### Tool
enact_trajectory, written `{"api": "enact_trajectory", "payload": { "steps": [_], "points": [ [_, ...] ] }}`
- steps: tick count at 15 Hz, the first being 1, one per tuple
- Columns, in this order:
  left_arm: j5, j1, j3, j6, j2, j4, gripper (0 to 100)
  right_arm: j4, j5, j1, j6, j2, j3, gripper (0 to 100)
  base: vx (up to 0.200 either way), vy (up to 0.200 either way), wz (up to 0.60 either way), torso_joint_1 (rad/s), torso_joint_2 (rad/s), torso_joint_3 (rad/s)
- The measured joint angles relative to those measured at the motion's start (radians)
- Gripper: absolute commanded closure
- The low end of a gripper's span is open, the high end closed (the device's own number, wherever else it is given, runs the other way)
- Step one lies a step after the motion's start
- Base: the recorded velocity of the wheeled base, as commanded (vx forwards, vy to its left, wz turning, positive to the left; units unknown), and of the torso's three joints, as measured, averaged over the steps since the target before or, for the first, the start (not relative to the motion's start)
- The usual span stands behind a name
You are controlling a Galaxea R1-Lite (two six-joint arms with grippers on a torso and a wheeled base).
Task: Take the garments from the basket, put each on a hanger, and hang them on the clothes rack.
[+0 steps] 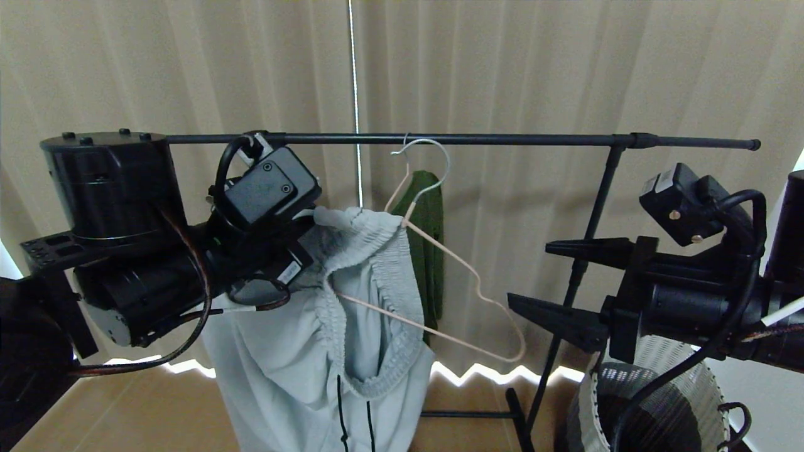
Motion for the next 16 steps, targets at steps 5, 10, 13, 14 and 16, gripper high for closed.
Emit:
{"api": "enact_trajectory", "payload": {
  "steps": [5, 10, 13, 14, 16],
  "points": [
    [0.191, 0.039, 0.020, -0.064, 0.000, 0.005, 100, -0.066, -0.070, -0.027, -0.001, 0.019, 0.008, 0, 0.000, 0.000, 0.00, 0.000, 0.00, 0.000],
    [0.264, 0.131, 0.031, -0.069, -0.003, 0.042, 100, -0.089, -0.117, -0.030, -0.001, 0.050, 0.011, 0, 0.000, 0.000, 0.00, 0.000, 0.00, 0.000],
    [0.267, 0.158, 0.030, -0.106, -0.005, 0.042, 100, -0.090, -0.117, -0.034, -0.001, 0.057, 0.016, 0, 0.000, 0.000, 0.00, 0.000, 0.00, 0.000],
    [0.267, 0.159, 0.028, -0.121, -0.006, 0.043, 100, -0.090, -0.117, -0.034, -0.001, 0.059, 0.021, 0, 0.000, 0.000, 0.00, 0.000, 0.00, 0.000],
    [0.270, 0.164, 0.026, -0.139, -0.006, 0.043, 100, -0.118, -0.117, -0.034, -0.001, 0.061, 0.041, 0, 0.000, 0.000, 0.00, 0.000, 0.00, 0.000]
  ]
}}
